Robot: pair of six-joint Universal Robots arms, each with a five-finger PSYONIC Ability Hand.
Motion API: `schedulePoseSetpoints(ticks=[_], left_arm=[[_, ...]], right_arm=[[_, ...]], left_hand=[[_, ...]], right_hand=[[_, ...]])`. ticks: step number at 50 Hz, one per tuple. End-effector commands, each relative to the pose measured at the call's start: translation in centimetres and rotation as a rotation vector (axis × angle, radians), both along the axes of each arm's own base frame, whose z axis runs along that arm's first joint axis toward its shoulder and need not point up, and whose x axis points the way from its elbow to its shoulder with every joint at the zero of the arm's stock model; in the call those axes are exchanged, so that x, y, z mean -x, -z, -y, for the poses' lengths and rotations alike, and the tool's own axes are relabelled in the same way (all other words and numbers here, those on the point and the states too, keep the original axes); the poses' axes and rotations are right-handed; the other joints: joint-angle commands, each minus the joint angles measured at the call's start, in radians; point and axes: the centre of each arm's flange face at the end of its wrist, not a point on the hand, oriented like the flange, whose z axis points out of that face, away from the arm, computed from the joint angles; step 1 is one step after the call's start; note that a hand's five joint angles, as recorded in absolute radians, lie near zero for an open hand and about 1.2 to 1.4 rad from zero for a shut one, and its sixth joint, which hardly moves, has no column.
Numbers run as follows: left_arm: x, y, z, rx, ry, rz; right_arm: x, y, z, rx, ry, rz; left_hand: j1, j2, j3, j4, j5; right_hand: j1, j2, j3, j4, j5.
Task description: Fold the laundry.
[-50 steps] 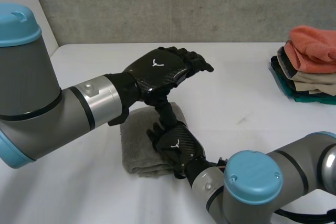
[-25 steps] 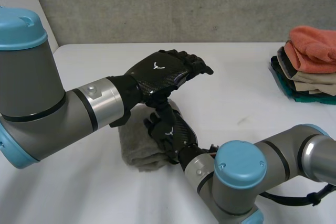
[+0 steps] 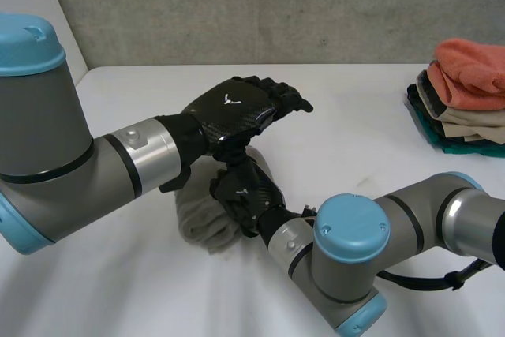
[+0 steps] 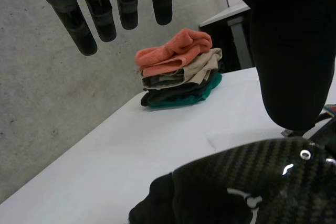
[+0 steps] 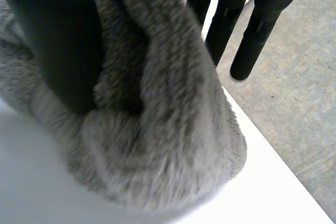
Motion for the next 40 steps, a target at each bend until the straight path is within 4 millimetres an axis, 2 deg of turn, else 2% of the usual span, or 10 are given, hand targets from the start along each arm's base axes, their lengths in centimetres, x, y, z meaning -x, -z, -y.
schedulePoseSetpoints(ticks=[1, 7, 11, 22, 26, 33, 34, 37, 38, 40], left_arm=[[-0.1, 0.0, 0.1, -0.002, -0.006, -0.002], [-0.1, -0.2, 0.1, 0.001, -0.006, -0.004], [-0.4, -1.0, 0.2, 0.021, -0.018, -0.016], [-1.7, -2.8, 1.1, 0.065, -0.064, -0.049], [-1.8, -2.9, 1.3, 0.060, -0.070, -0.059], [-1.7, -3.0, 1.4, 0.060, -0.069, -0.079], [-1.6, -3.1, 1.4, 0.061, -0.069, -0.081], [-1.5, -3.2, 1.3, 0.068, -0.065, -0.088], [-1.5, -3.4, 1.3, 0.075, -0.063, -0.092], [-1.4, -3.4, 1.3, 0.076, -0.061, -0.093]], right_arm=[[-0.1, 0.4, 0.3, -0.017, 0.000, 0.001], [0.3, -0.6, 2.1, -0.003, 0.049, 0.015], [2.9, -4.1, 5.3, 0.033, 0.160, 0.045], [7.9, -7.5, 11.4, 0.093, 0.305, 0.079], [9.1, -9.9, 14.4, 0.170, 0.348, 0.133], [12.8, -17.4, 20.4, 0.333, 0.439, 0.360], [14.2, -19.6, 21.6, 0.373, 0.451, 0.431], [17.0, -23.2, 23.1, 0.447, 0.471, 0.522], [19.3, -24.7, 24.3, 0.482, 0.491, 0.559], [21.9, -25.5, 25.5, 0.510, 0.517, 0.583]], left_hand=[[0.004, -0.002, -0.006, 0.003, -0.001], [0.004, -0.002, -0.006, 0.003, -0.001], [0.004, -0.002, -0.006, 0.003, -0.001], [0.004, -0.002, -0.006, 0.003, -0.001], [0.004, -0.002, -0.006, 0.003, -0.001], [0.004, -0.002, -0.006, 0.003, -0.001], [0.004, -0.002, -0.006, 0.003, -0.001], [0.004, -0.002, -0.006, 0.003, -0.001], [0.004, -0.002, -0.006, 0.003, -0.001], [0.004, -0.002, -0.006, 0.003, -0.001]], right_hand=[[0.655, 0.654, 0.658, 0.660, 0.686], [0.655, 0.654, 0.658, 0.660, 0.686], [0.655, 0.654, 0.658, 0.660, 0.686], [0.655, 0.654, 0.658, 0.660, 0.686], [0.655, 0.654, 0.658, 0.660, 0.686], [0.655, 0.654, 0.658, 0.660, 0.686], [0.655, 0.654, 0.658, 0.660, 0.686], [0.655, 0.654, 0.658, 0.660, 0.686], [0.655, 0.654, 0.658, 0.660, 0.686], [0.655, 0.654, 0.658, 0.660, 0.686]])
